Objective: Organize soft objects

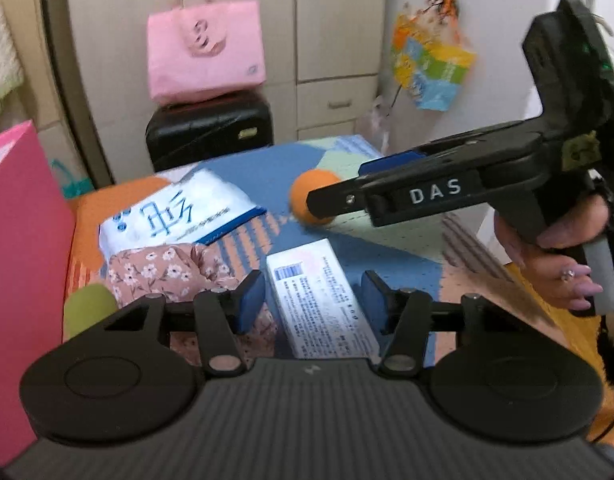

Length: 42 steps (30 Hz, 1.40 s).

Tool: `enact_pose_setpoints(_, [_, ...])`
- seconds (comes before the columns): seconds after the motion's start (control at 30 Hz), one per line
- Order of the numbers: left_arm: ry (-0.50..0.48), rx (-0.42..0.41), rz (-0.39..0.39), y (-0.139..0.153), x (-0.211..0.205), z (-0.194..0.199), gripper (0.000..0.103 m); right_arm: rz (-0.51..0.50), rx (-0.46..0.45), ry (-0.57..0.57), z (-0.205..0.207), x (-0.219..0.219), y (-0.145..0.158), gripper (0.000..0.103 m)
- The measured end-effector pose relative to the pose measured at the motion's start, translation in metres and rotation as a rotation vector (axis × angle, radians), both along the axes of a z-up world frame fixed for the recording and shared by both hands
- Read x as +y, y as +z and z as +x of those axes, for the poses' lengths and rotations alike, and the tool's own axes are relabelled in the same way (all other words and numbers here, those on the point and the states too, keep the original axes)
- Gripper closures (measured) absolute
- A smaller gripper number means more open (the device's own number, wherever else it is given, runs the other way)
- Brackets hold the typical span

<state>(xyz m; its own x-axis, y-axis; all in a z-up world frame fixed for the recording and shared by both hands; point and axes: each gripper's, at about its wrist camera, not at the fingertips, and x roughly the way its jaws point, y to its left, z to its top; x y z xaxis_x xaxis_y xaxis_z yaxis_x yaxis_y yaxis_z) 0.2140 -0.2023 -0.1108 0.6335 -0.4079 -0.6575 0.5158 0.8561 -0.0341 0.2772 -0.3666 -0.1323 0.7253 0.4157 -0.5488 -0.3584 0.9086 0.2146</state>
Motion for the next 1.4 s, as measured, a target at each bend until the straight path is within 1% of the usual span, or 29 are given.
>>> enact_pose_setpoints(0.07, [0.001, 0.043, -0.002, -0.005, -0.001, 0.006, 0.051, 0.014, 0.020, -0.002, 0.007, -0.001, -0.004, 0.031])
enact_pose_setpoints(0.13, [-0.012, 0.057, 0.001, -0.009, -0.002, 0.007, 0.051, 0.025, 0.036, -0.002, 0.012, -0.003, -0.007, 0.031])
enact_pose_setpoints(0.3, [-0.037, 0.013, 0.032, -0.014, -0.009, 0.002, 0.053, 0.027, 0.054, -0.003, 0.022, -0.002, -0.017, 0.031])
enact_pose_setpoints(0.37, [-0.033, -0.003, 0.041, -0.016, -0.011, 0.002, 0.053, 0.007, 0.038, -0.013, 0.023, 0.001, -0.018, 0.031])
enact_pose_setpoints(0.47, [-0.013, 0.000, 0.025, -0.016, -0.011, 0.003, 0.053, -0.057, -0.005, -0.016, 0.021, 0.010, -0.016, 0.032])
enact_pose_setpoints(0.5, [-0.009, -0.001, 0.023, -0.016, -0.012, 0.004, 0.053, -0.070, -0.016, -0.017, 0.020, 0.011, -0.016, 0.033])
enact_pose_setpoints(0.53, [-0.007, -0.008, 0.030, -0.017, -0.013, 0.004, 0.058, -0.077, -0.021, -0.016, 0.020, 0.012, -0.016, 0.041])
enact_pose_setpoints(0.57, [-0.005, -0.020, 0.037, -0.017, -0.014, 0.003, 0.060, -0.072, -0.025, -0.004, 0.019, 0.013, -0.016, 0.046])
enact_pose_setpoints(0.6, [-0.007, -0.024, 0.034, -0.016, -0.014, 0.002, 0.063, -0.067, -0.028, 0.004, 0.018, 0.013, -0.015, 0.047])
enact_pose_setpoints(0.63, [-0.009, -0.023, 0.029, -0.016, -0.014, 0.002, 0.064, -0.078, -0.039, -0.002, 0.016, 0.013, -0.013, 0.047])
enact_pose_setpoints(0.7, [-0.016, -0.016, 0.012, -0.016, -0.011, 0.001, 0.064, -0.104, -0.059, -0.007, 0.012, 0.014, -0.012, 0.048])
enact_pose_setpoints(0.73, [-0.017, -0.001, -0.008, -0.016, -0.008, 0.002, 0.064, -0.109, -0.065, -0.009, 0.010, 0.014, -0.012, 0.048])
enact_pose_setpoints(0.87, [0.005, 0.068, -0.113, -0.012, 0.008, 0.005, 0.064, -0.080, -0.068, -0.032, 0.000, 0.006, -0.010, 0.048])
enact_pose_setpoints(0.97, [-0.004, 0.084, -0.154, -0.009, 0.014, 0.000, 0.064, -0.064, -0.051, -0.082, -0.011, 0.000, -0.009, 0.048])
enact_pose_setpoints(1.0, [-0.008, 0.088, -0.165, -0.008, 0.015, -0.002, 0.064, -0.052, -0.035, -0.096, -0.015, -0.002, -0.009, 0.048])
enact_pose_setpoints(1.07, [-0.012, 0.090, -0.185, -0.007, 0.017, -0.006, 0.064, -0.041, -0.034, -0.108, -0.023, -0.004, -0.009, 0.048])
enact_pose_setpoints(1.17, [-0.014, 0.095, -0.209, -0.006, 0.020, -0.012, 0.064, -0.064, -0.050, -0.128, -0.037, -0.004, -0.006, 0.048])
enact_pose_setpoints(1.3, [-0.023, 0.142, -0.257, -0.005, 0.026, -0.016, 0.064, -0.047, -0.044, -0.145, -0.053, -0.007, -0.004, 0.048])
enact_pose_setpoints(1.4, [-0.034, 0.159, -0.263, -0.003, 0.029, -0.022, 0.064, -0.050, -0.036, -0.153, -0.063, -0.007, -0.004, 0.048])
